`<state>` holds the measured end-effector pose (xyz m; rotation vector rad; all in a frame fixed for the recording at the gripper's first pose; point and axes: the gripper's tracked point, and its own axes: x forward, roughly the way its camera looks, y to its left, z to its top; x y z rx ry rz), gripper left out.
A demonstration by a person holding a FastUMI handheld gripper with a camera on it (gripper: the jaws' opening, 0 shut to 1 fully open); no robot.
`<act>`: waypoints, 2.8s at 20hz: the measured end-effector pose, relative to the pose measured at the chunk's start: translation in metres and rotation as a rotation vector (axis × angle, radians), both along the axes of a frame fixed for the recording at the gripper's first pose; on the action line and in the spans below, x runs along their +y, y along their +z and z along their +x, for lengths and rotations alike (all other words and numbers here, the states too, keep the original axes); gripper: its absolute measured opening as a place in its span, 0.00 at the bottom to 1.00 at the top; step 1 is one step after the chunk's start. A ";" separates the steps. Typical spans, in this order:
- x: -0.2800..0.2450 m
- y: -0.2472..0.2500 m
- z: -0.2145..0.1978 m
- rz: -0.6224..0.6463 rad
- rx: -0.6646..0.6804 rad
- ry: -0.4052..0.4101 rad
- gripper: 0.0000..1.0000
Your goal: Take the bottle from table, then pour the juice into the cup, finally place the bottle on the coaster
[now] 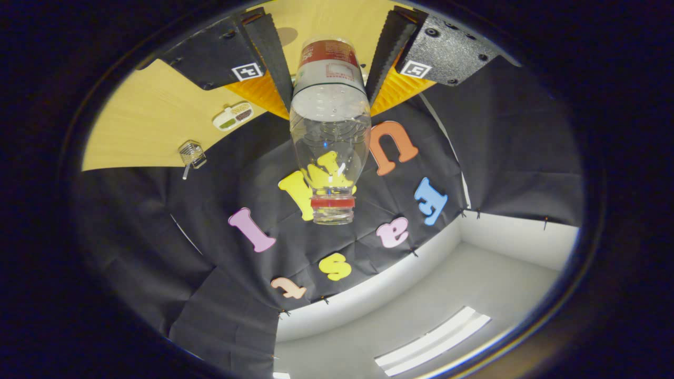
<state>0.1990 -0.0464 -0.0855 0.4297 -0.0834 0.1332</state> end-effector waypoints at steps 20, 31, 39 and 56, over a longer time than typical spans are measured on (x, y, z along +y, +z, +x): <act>0.041 -0.170 0.115 -0.455 0.194 -0.074 0.81; 0.040 -0.199 0.110 -0.452 0.253 -0.082 0.82; 0.048 -0.208 0.108 -0.441 0.255 -0.082 0.86; 0.033 -0.108 0.036 -0.444 0.180 -0.086 1.00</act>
